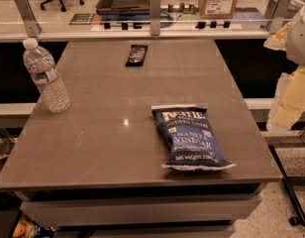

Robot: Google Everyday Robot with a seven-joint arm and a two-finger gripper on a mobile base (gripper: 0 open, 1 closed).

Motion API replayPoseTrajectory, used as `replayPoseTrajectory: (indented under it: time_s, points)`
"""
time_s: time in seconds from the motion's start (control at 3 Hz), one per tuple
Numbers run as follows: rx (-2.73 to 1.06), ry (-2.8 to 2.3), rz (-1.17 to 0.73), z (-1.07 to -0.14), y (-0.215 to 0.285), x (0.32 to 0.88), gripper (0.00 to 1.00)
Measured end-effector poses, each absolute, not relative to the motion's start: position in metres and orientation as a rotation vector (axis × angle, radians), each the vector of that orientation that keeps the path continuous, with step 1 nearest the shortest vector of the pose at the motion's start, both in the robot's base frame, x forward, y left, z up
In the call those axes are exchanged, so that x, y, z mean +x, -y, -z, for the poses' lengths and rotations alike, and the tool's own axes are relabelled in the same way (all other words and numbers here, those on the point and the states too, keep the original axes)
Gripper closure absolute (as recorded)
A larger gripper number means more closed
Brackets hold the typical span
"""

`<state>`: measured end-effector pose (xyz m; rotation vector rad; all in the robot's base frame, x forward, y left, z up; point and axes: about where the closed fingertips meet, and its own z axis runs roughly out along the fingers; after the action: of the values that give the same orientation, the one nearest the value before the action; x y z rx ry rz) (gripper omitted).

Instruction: Move blue chip bag near rxbar chocolate

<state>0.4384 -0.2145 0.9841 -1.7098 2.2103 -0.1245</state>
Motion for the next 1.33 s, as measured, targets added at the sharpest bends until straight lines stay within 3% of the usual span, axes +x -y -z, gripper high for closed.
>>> replayPoseTrajectory:
  time_s: [0.67, 1.33]
  points:
    - [-1.677, -2.223, 0.065, -0.982, 0.213, 0.442, 0.00]
    - [-1.448, -2.285, -0.325, -0.937, 0.174, 0.466, 0.00]
